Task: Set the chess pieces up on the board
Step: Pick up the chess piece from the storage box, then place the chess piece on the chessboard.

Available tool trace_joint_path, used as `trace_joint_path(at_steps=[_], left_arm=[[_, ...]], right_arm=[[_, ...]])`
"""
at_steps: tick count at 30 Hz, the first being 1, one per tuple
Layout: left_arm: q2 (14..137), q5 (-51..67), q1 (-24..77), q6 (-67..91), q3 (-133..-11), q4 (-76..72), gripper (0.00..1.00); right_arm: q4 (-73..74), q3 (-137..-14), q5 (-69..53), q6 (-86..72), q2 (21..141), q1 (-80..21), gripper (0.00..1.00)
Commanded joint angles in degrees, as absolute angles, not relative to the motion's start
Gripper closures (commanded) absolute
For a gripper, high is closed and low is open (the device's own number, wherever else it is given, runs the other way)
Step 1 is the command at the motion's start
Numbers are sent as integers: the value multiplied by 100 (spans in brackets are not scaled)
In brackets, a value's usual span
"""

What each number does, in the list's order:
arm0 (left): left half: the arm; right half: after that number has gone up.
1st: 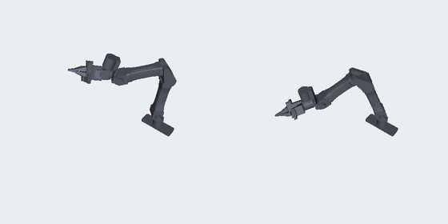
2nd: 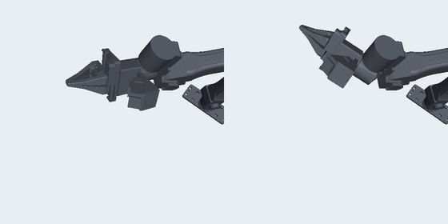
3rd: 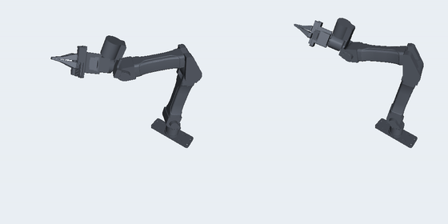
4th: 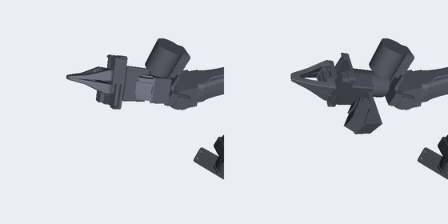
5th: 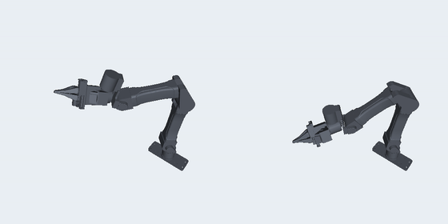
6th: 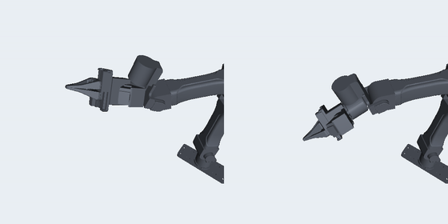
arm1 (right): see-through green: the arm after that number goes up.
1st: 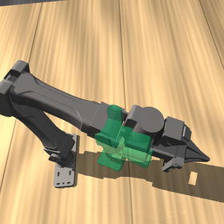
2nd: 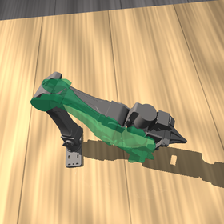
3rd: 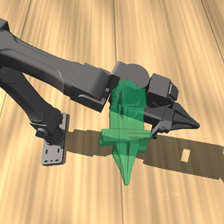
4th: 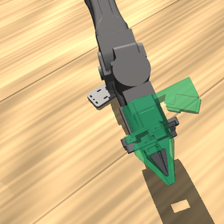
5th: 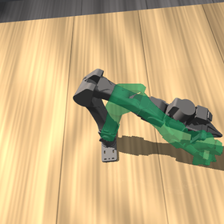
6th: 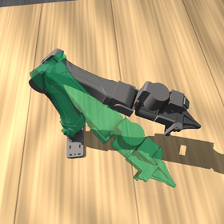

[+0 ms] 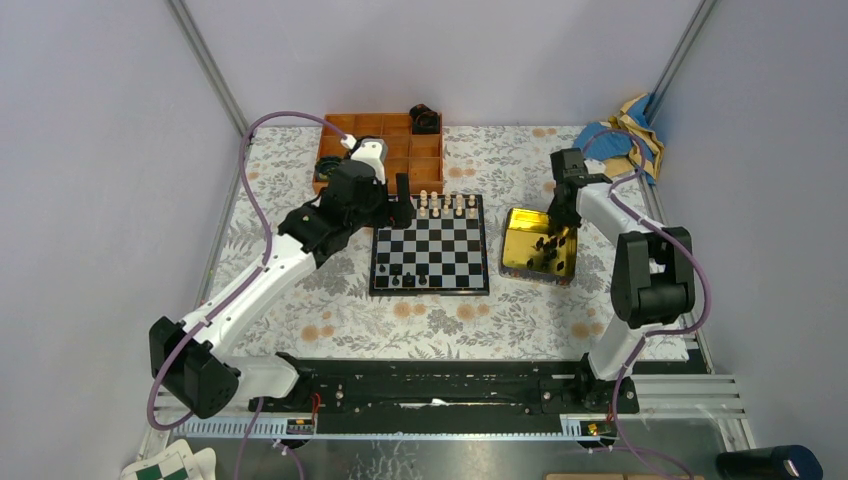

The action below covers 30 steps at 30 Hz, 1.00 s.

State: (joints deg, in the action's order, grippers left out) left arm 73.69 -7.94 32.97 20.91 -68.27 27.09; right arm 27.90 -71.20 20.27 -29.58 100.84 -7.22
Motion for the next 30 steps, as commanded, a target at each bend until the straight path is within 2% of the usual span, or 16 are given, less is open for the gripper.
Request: trace_joint_path(at_steps=[1, 17, 22, 30], left_arm=[[7195, -843, 3313, 2169, -6735, 2624, 1], [7078, -865, 3313, 2370, -6603, 2570, 1], [7062, -947, 3311, 2432, -6580, 2570, 1], [7066, -1172, 3312, 2578, -6610, 2677, 1]], right_arm=[[2769, -7217, 2014, -2872, 9700, -690, 100], [3036, -7228, 1438, -2547, 8931, -862, 100], [3306, -7360, 1227, -2312, 8843, -1391, 100], [3692, -7696, 1127, -2375, 9063, -2781, 100]])
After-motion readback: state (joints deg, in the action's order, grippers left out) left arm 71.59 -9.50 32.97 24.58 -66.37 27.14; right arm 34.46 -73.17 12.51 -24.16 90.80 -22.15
